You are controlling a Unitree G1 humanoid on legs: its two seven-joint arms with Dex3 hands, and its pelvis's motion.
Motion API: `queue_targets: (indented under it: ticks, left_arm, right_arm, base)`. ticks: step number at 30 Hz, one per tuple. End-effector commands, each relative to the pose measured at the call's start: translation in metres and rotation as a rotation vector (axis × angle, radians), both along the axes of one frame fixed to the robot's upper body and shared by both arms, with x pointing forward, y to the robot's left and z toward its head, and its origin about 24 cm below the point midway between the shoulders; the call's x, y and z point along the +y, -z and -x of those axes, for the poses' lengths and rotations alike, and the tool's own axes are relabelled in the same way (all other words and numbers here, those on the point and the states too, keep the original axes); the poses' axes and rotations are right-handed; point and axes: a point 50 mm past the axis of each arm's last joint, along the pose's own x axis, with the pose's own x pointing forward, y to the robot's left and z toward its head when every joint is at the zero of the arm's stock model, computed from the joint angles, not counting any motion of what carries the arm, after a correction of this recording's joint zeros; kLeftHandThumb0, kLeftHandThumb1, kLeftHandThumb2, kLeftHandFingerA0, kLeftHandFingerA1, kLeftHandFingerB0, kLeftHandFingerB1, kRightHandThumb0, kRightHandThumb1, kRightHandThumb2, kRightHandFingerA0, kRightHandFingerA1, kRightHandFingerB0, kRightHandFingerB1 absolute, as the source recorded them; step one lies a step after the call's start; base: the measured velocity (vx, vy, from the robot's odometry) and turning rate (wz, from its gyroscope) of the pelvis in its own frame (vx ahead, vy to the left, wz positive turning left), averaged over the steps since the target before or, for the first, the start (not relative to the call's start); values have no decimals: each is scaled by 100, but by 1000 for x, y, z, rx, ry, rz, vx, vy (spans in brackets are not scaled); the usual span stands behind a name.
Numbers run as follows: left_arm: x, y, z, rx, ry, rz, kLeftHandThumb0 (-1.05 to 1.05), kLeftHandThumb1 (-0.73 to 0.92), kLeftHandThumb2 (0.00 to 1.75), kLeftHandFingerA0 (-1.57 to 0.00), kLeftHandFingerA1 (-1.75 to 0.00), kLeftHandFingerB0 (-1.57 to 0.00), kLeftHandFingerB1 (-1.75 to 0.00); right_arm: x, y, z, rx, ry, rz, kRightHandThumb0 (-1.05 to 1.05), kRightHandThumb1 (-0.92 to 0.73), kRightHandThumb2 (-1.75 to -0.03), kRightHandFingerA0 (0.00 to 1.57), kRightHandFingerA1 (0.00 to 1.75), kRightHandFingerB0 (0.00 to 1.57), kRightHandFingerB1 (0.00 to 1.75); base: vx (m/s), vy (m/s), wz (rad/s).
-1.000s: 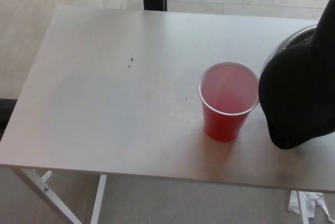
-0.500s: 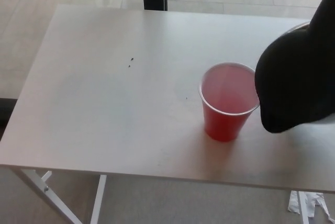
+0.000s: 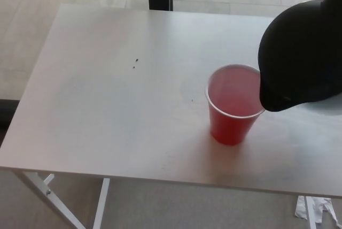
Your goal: The robot uses its right hand to lift up a kettle kept on the middle of the desk by its handle and tilt it into a glass kept next to it to pour out water
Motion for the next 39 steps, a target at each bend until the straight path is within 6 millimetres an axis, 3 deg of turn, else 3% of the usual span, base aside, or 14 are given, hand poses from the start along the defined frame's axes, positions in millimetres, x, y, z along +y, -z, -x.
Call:
queue_targets:
  ticks: [1,5,6,7,11,12,18,21,24,25,29,30,37,39]
  left_arm:
    - [5,-6,1,-2,1,-21,-77,49,95,-89,-67,-64,-62]
    - [5,-6,0,2,6,-23,-78,62,60,-89,-57,-71,-53]
    - [4,-5,0,9,1,-21,-78,48,95,-87,-66,-66,-61]
    - [4,-6,0,3,13,-28,-78,63,60,-88,-57,-71,-53]
    - [3,-5,-1,4,8,-18,-71,49,96,-86,-67,-64,-62]
    - [3,-5,-2,1,9,-18,-77,64,60,-89,-57,-71,-52]
    - [2,-6,-5,-10,17,-22,-79,62,60,-87,-58,-73,-54]
    - [2,-6,-5,-5,13,-16,-79,62,59,-88,-57,-69,-51]
    - [1,-5,-6,-13,10,-6,-77,46,93,-87,-66,-67,-61]
    - [1,-5,-7,-19,7,-1,-77,61,59,-94,-60,-77,-55]
    - [2,-7,-9,-11,21,-24,-81,61,60,-86,-57,-75,-53]
    - [2,-7,-9,-10,24,-25,-82,61,59,-87,-58,-72,-54]
    - [0,-7,-12,-18,29,-11,-81,51,97,-88,-65,-74,-62]
    - [-1,-7,-12,-9,30,-12,-77,62,60,-89,-58,-76,-54]
  right_arm:
    - [-3,-11,2,-87,42,14,-26,-52,-106,91,175,67,133]
    - [-1,-11,-1,-87,61,7,-26,-55,-104,81,175,67,113]
    - [-1,-11,-3,-90,61,-5,-26,-52,-104,84,175,68,121]
    - [3,-13,-4,-94,70,2,-27,-50,-108,84,175,66,144]
    - [4,-12,-9,-100,83,-9,-30,-50,-105,89,175,70,154]
    - [4,-11,-10,-98,90,-11,-30,-50,-102,87,175,68,146]
    - [7,-2,-12,-97,57,-3,-25,-50,-101,100,158,82,101]
    - [13,2,-12,-83,14,-25,-32,-42,-111,124,135,95,116]
    - [15,0,-11,-71,33,-13,-26,-51,-105,91,175,66,155]
    - [15,0,-11,-69,35,-13,-18,-53,-105,97,175,65,140]
    - [16,0,-11,-75,27,17,-26,-57,-100,92,175,64,157]
    - [17,0,-10,-77,21,39,-32,-52,-110,121,135,86,113]
    - [19,2,-9,-77,-2,47,-27,-56,-102,95,152,65,135]
    - [20,2,-8,-83,-10,41,-29,-63,-97,97,147,67,136]
  base:
    - [0,0,0]
    - [0,0,0]
    - [0,0,0]
    - [0,0,0]
    - [0,0,0]
    - [0,0,0]
    - [0,0,0]
    - [0,0,0]
    - [0,0,0]
    - [0,0,0]
    - [0,0,0]
    - [0,0,0]
    - [0,0,0]
    - [0,0,0]
